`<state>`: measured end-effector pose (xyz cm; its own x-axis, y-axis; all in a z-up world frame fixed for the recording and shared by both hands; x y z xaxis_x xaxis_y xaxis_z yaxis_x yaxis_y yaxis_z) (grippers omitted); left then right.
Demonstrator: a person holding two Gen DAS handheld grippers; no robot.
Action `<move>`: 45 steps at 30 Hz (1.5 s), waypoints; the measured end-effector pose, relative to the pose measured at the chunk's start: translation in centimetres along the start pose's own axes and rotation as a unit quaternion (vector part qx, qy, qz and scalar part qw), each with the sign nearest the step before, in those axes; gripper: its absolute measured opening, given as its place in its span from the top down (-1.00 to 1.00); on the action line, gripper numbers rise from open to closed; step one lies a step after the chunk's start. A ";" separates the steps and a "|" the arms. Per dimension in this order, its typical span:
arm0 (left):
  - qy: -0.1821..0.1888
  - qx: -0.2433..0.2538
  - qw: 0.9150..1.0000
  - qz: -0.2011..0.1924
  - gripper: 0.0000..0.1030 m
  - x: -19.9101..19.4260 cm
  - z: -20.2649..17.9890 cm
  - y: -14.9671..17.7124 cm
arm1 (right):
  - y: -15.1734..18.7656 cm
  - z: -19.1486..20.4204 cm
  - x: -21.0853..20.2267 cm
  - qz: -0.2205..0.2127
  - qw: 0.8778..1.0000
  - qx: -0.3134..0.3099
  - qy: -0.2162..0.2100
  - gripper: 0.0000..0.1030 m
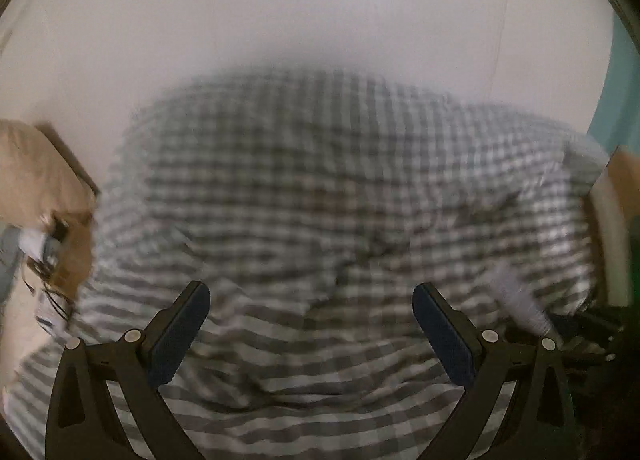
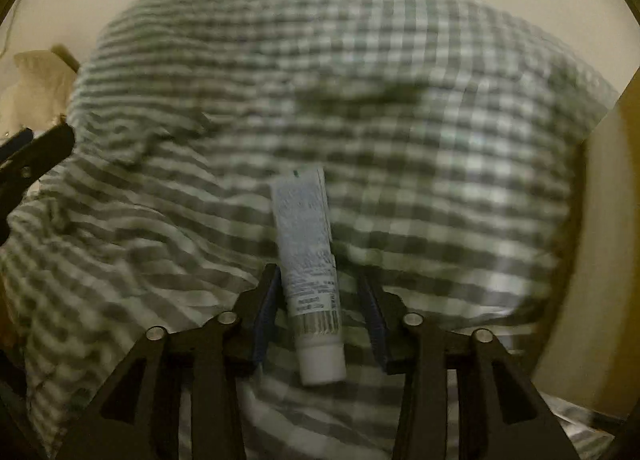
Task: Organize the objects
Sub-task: 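Grasp the white tube lying on the sheet with the right gripper, then lower the white tube into the cardboard box and open the right gripper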
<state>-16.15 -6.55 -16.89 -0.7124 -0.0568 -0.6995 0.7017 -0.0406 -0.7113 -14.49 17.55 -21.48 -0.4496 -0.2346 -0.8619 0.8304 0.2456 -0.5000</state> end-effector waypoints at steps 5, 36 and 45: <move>0.007 0.021 0.999 0.025 -1.00 1.7 -1.2 0.8 | -0.1 0.1 0.1 -0.012 1.000 -0.002 0.003 0.54; 0.083 0.008 0.973 -0.214 -1.00 -27.1 -14.0 -7.5 | 3.5 -5.3 -37.7 -0.325 0.939 -0.017 0.111 0.55; 0.096 0.007 0.980 -0.176 -1.00 -20.8 -18.9 -5.3 | 4.4 -11.0 -30.7 -0.287 0.945 0.021 0.153 0.55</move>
<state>-5.24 13.70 0.11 -0.8988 0.1514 -0.4115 0.4109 -0.0368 -0.9110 -0.67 36.11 1.84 -0.8986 -0.0325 -0.4376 0.4310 0.1221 -0.8941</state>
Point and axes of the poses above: each gripper's, at about its wrist camera, not at the fingertips, and x roughly the way its jaws point, z to its left, y to its underside, the point moved 2 cm from there along x, roughly the way its jaws point, and after that the axes turned 8 degrees about -z, right-handed, at the moved point
